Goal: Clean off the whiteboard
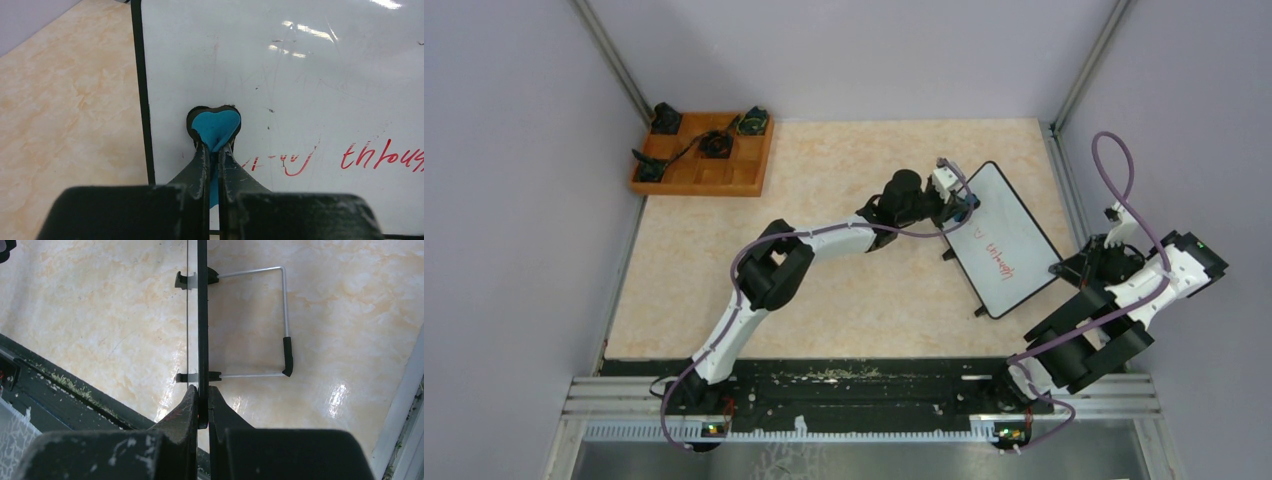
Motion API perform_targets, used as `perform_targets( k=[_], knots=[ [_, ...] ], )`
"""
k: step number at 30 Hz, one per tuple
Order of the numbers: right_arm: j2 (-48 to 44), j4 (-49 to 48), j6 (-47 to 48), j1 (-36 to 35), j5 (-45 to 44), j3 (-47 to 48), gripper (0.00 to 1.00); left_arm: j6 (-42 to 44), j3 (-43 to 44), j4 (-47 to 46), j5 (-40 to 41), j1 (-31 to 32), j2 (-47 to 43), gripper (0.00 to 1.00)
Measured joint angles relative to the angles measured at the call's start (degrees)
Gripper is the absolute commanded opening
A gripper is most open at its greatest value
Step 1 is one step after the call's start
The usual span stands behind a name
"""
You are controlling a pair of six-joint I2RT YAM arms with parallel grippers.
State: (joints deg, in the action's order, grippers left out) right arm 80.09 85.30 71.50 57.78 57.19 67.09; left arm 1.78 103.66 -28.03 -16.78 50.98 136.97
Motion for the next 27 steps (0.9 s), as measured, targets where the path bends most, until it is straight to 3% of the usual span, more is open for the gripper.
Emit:
perform_targets(
  k=[14, 27],
  knots=[
    [-0.26, -0.09, -0.15, -0.39, -0.55, -0.31, 0.00, -1.57, -6.19, -5.44, 0.26, 0.81, -0.48, 0.00],
    [-0.96, -0.26, -0.17, -0.39, -1.42, -0.33, 0.00, -4.35, -11.41, -9.86, 0.61, 6.97, -3.02, 0.00]
  ],
)
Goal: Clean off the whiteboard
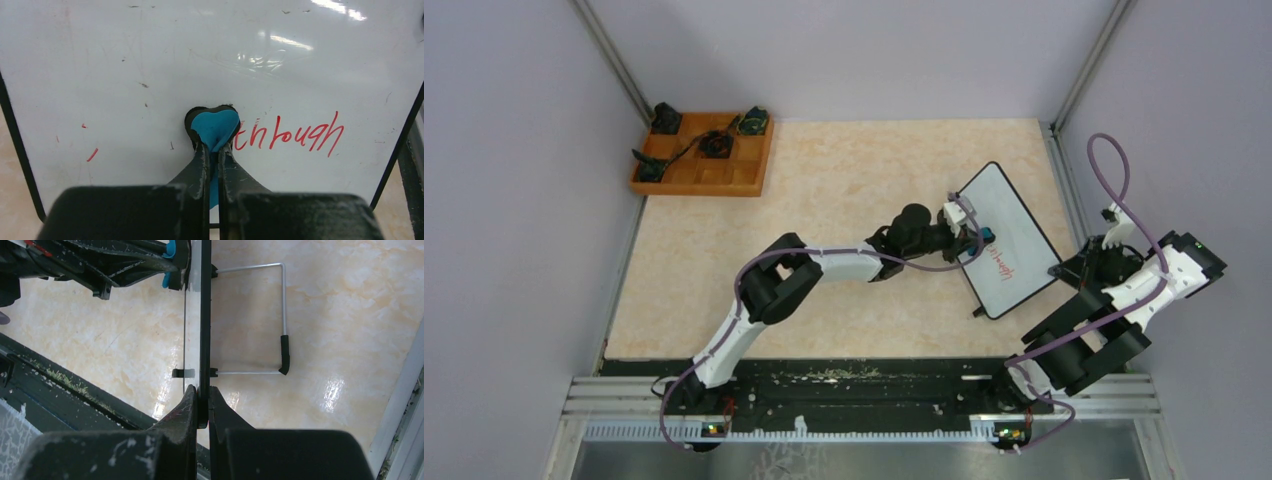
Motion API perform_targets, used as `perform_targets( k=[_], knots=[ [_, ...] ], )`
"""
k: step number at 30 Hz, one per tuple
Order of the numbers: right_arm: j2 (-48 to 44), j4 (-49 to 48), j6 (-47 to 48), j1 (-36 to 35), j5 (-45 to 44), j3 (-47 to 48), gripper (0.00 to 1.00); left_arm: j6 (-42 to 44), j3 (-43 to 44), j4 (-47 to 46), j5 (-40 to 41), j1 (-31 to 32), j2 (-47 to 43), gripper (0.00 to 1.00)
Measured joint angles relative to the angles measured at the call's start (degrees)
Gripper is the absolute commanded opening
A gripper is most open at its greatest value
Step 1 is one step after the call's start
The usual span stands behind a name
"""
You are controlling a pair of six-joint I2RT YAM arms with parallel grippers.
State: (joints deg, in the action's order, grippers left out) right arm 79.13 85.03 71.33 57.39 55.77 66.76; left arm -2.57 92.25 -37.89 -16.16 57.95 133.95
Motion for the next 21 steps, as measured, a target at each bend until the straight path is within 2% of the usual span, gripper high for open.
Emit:
perform_targets(
  k=[11, 17, 21],
  knots=[
    [0.00, 0.02, 0.07, -0.61, 0.68, -0.02, 0.00, -0.33, -1.95, -1.01, -0.90, -1.25, -0.92, 0.00],
    [0.00, 0.02, 0.09, -0.87, 0.96, -0.02, 0.00, -0.20, -1.53, 2.69, -1.42, -5.73, -0.96, 0.00],
    [-0.37, 0.09, 0.09, -1.22, 1.09, -0.04, 0.00, -0.17, 2.19, 6.27, -1.49, -8.68, -0.17, 0.00]
  ],
)
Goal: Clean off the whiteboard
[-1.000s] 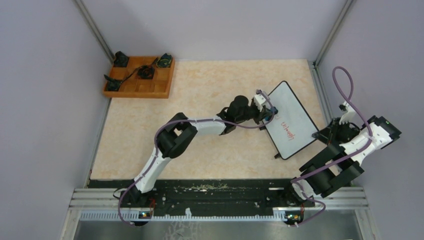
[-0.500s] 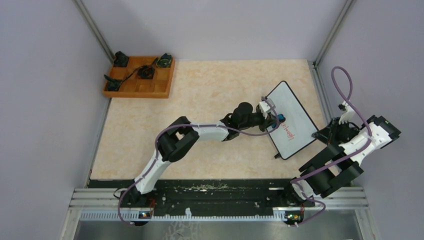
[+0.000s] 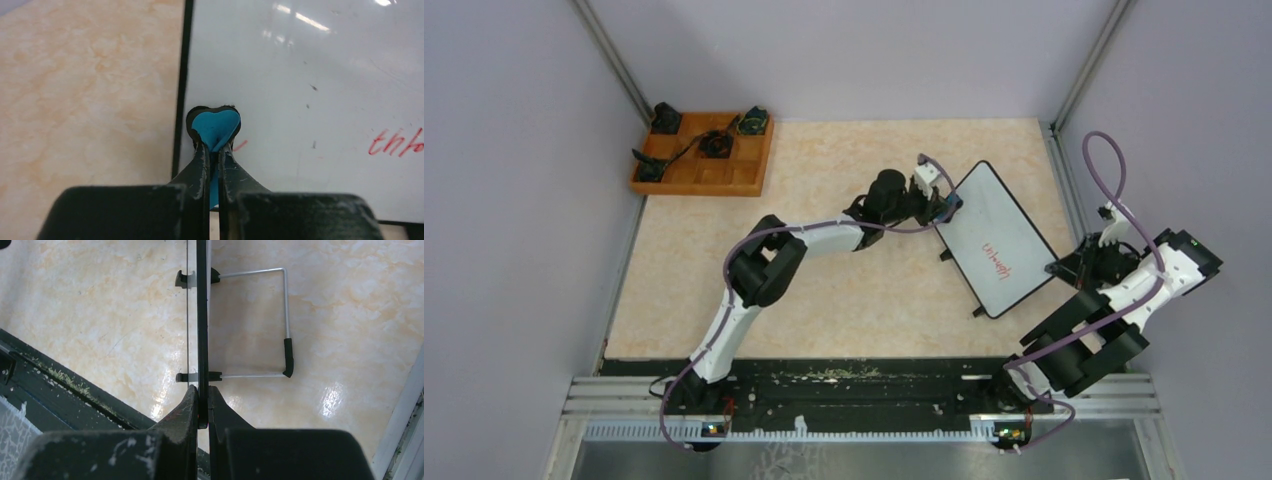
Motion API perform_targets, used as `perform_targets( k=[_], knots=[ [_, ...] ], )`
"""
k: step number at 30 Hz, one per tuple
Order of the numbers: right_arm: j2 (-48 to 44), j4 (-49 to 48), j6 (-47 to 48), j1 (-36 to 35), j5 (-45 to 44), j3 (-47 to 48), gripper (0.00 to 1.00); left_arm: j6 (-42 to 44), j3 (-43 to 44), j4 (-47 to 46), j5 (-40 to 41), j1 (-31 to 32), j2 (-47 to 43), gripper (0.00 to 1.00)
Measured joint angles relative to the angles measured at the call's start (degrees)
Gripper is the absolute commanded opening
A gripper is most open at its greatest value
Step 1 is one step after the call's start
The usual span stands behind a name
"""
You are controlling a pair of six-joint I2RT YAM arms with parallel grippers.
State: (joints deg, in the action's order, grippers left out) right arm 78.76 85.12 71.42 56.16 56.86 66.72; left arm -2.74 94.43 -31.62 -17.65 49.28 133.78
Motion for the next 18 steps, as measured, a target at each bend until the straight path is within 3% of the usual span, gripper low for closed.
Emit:
perform_targets(
  k=[7, 18],
  knots=[
    [-1.11, -0.09, 0.00, -0.68, 0.15, -0.42, 0.00, 0.15, 7.37, 4.15, -0.07, -2.14, 2.43, 0.00],
    [-1.11, 0.00, -0.63, -0.76, -1.14, -1.07, 0.00, -0.04, 5.90, 1.92, 0.11, 1.25, 2.84, 0.00]
  ],
)
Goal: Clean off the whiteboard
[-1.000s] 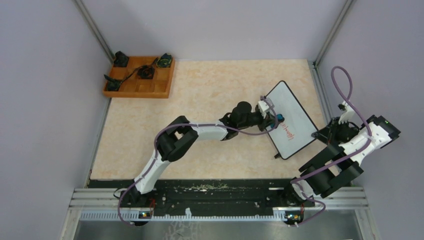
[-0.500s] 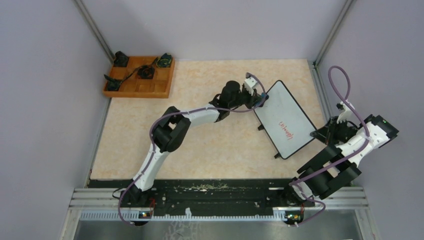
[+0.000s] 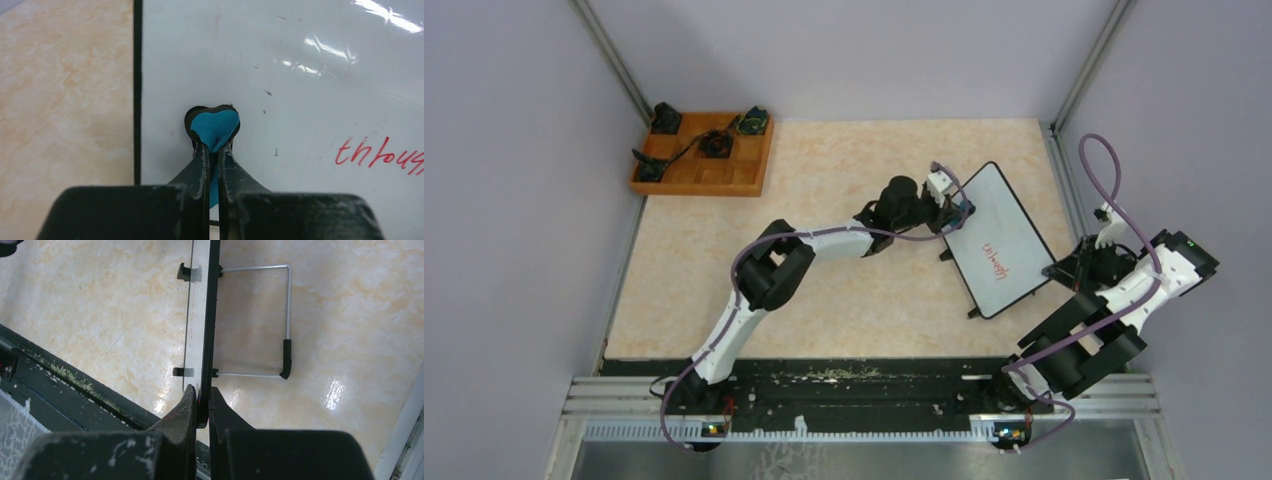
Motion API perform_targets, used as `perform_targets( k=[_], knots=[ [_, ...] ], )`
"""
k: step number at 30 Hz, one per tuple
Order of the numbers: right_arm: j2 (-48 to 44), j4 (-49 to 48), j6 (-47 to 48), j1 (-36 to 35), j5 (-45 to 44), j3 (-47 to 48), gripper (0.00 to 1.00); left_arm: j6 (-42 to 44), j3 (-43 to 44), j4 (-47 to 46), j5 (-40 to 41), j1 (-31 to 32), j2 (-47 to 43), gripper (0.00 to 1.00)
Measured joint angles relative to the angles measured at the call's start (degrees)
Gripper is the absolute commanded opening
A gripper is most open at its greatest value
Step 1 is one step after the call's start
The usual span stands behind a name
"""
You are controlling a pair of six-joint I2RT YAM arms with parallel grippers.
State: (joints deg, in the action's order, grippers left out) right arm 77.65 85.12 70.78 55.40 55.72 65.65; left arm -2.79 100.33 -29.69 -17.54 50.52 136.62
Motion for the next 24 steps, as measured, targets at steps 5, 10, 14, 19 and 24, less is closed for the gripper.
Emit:
perform_targets(
  k=[5, 10, 14, 19, 24],
  knots=[
    [0.00, 0.00, -0.46, 0.00, -0.35, -0.02, 0.00, 0.02, -4.74, -3.48, 0.48, 1.95, -1.55, 0.00],
    [0.00, 0.00, -0.44, -0.07, -0.24, -0.02, 0.00, -0.02, -7.50, -5.97, 1.20, 2.38, -2.27, 0.00],
    [0.00, 0.00, -0.42, -0.17, -0.11, -0.02, 0.00, -0.46, -8.39, -6.78, 1.14, 1.33, -2.40, 0.00],
    [0.00, 0.02, -0.39, -0.26, 0.07, -0.02, 0.00, -0.87, -9.31, -5.73, 1.01, -0.33, -2.40, 0.00],
    [0.00, 0.07, -0.31, -0.59, 0.44, -0.04, 0.00, -0.85, -9.31, -3.72, 1.44, -2.32, -2.40, 0.00]
  ],
)
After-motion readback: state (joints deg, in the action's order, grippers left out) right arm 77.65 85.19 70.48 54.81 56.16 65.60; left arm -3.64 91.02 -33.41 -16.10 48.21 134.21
